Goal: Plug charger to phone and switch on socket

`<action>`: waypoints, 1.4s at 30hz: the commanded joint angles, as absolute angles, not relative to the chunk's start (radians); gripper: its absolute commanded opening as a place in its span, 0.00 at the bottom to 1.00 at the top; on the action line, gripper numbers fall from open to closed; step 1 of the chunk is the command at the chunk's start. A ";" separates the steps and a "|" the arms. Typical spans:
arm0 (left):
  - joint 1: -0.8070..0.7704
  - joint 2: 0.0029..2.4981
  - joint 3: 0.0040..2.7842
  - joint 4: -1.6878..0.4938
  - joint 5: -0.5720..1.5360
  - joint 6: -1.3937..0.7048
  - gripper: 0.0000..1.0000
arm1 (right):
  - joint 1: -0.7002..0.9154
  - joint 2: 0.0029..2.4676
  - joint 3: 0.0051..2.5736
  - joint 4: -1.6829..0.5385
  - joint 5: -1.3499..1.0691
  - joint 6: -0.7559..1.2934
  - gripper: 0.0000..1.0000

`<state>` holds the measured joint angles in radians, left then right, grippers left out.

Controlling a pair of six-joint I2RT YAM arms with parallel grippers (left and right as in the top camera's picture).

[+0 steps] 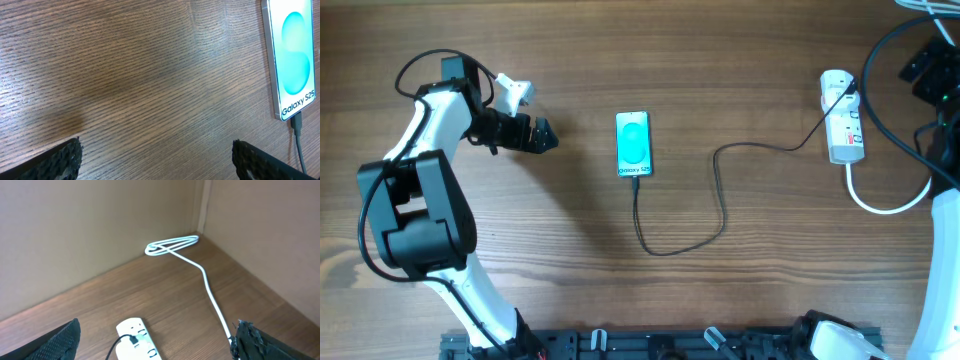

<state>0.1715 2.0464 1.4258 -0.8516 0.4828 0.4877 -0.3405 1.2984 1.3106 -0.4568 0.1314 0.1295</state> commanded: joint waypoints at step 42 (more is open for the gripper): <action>0.175 2.044 1.425 -0.852 0.480 0.489 1.00 | -0.044 1.148 0.649 -0.558 -0.099 0.055 1.00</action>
